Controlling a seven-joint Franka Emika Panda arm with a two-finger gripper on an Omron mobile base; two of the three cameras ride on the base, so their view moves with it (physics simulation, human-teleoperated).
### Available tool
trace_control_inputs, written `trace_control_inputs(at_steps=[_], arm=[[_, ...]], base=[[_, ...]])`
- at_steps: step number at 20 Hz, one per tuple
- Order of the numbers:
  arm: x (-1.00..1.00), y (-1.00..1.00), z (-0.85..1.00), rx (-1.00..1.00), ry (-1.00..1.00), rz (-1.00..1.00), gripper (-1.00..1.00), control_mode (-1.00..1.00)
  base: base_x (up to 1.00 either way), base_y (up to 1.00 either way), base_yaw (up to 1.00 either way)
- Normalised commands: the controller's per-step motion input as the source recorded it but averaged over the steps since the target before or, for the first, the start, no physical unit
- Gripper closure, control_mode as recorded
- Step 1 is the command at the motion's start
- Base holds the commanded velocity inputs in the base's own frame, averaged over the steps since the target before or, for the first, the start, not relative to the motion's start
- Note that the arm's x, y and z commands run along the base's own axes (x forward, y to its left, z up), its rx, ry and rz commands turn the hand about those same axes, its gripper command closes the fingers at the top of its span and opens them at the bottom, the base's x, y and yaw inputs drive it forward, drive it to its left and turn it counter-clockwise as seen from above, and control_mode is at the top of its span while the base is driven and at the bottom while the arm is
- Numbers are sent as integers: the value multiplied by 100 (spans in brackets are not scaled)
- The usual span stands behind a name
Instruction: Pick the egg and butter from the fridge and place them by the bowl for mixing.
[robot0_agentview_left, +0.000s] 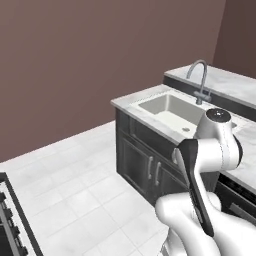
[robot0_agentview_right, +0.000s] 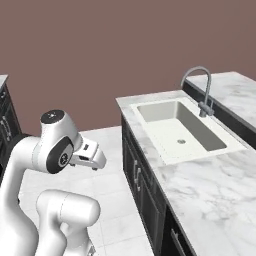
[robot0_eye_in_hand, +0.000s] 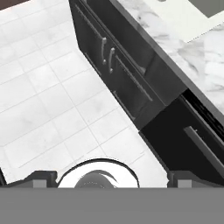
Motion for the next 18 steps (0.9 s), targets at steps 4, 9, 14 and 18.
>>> trace_control_inputs(at_steps=[4, 9, 14, 18], arm=[[0, 0, 0, 0, 0, 0, -100, 100], [0, 0, 0, 0, 0, 0, -100, 100], [0, 0, 0, 0, 0, 0, -100, 100], [0, 0, 0, 0, 0, 0, -100, 100]], base=[[53, 38, 0], [57, 37, 0], [65, 40, 0], [63, 33, 0]])
